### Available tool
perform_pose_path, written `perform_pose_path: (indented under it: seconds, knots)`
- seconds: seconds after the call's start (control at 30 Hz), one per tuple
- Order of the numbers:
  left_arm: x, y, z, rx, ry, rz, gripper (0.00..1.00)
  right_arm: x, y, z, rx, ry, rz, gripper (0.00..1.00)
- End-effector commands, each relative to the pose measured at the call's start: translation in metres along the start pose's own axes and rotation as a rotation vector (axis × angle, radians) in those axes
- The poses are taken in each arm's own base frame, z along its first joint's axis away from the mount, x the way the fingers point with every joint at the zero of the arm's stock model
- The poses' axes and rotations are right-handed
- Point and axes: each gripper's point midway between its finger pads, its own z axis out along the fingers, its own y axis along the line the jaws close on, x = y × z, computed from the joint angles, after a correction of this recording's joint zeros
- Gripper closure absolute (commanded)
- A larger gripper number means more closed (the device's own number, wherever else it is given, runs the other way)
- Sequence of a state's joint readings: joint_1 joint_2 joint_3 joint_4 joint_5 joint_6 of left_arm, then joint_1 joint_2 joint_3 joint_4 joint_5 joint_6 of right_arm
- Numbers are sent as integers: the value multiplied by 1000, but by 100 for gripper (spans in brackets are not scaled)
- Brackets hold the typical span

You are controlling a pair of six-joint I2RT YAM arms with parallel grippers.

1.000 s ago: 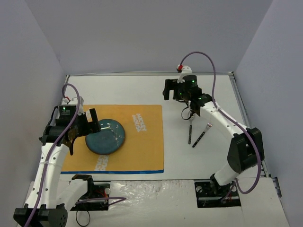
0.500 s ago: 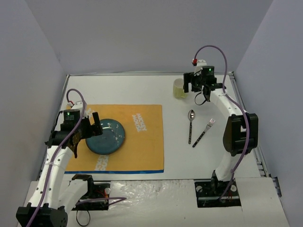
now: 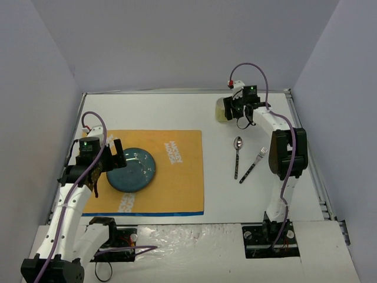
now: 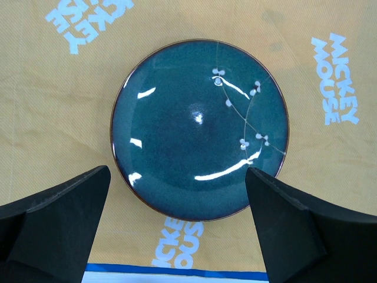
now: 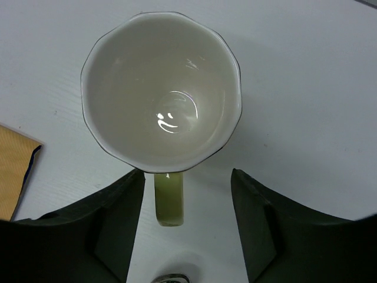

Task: Set the dinner table for one person

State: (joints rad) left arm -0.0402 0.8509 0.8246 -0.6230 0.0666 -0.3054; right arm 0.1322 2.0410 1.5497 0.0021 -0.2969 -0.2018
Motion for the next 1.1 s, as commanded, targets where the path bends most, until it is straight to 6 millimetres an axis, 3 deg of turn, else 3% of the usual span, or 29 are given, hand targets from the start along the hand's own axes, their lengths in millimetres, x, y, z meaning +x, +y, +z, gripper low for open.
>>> perform_pose_path:
  seconds: [0.0,0.17,0.3,0.5,0.63,0.77,0.97,1.07]
  knots:
    - [-23,-1,-1,-4,-88,21,3,-44,-3,-2,-17,-112,-57,59]
    - [-23,-2,1,-3,-85,24,3,-43,-2,3,-29,-108,-66,80]
    - [-22,-2,2,1,-80,25,3,-50,1,-5,-37,-125,-78,100]
    - [-21,-1,4,-5,-71,26,3,-71,27,-39,-56,-184,-144,100]
    - [-20,1,4,-18,-66,25,3,-81,60,-69,-73,-225,-206,100]
    - [-18,1,7,-23,-49,21,3,-85,106,-97,-127,-269,-264,100]
    - [-16,2,9,-29,-39,20,3,-77,164,-111,-236,-302,-302,100]
    - [-14,4,10,-41,-28,16,3,-71,181,-107,-266,-295,-310,100]
